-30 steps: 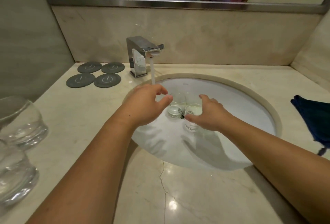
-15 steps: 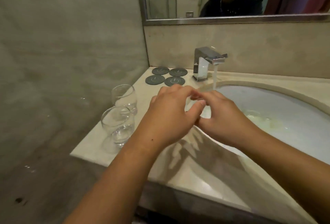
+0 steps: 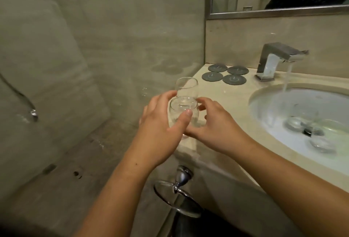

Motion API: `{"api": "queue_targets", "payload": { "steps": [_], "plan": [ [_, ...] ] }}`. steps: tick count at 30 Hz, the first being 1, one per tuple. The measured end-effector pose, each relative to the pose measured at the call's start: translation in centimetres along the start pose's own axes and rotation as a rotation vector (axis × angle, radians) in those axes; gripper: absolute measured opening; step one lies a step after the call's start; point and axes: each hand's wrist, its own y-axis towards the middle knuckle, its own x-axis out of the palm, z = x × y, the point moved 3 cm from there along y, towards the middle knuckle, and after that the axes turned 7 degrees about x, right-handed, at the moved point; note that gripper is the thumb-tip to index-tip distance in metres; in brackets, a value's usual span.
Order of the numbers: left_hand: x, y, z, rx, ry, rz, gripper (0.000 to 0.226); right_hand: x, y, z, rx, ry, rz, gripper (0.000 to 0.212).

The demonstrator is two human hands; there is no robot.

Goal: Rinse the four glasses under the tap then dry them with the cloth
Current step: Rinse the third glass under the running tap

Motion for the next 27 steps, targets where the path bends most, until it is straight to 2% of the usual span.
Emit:
{"api": "queue_targets", "payload": {
  "steps": [6,10,13,15,18,20,24,25,27],
  "plan": [
    [1.3,-0.2,-1.4,-0.121,-0.215,-0.005,0.055,0.6,1.1,0.3,0.020,0.088,0.019,0.065],
    [2.2,0.5,-0.8,-0.114,-0.300,0.063,0.051,-0.7,0.7,0.9,0.028,0.141,0.058,0.059],
    [3.4,1.7,0.5,-0.057,-0.340,0.062,0.051,-3.4,0.3,1.8,0.049,0.202,0.110,0.069],
    [4.9,3.0,1.7,-0.023,-0.364,0.025,0.051,-5.5,0.4,2.7,0.062,0.227,0.147,0.071],
    [7.9,5.3,3.6,-0.001,-0.422,-0.044,0.051,-8.9,0.6,4.5,0.082,0.209,0.202,0.056],
    [10.3,7.0,5.0,-0.026,-0.472,-0.135,0.049,-11.1,0.9,6.3,0.141,0.202,0.256,0.054],
    [15.1,10.7,7.8,-0.040,-0.458,-0.315,0.046,-14.4,2.0,10.8,0.339,0.286,0.346,0.083],
    [16.2,11.7,8.3,-0.027,-0.421,-0.353,0.049,-15.0,2.2,11.8,0.389,0.318,0.354,0.085],
    [18.1,13.5,9.2,-0.020,-0.355,-0.426,0.053,-15.9,2.7,13.9,0.483,0.401,0.347,0.073]
  ]
}}
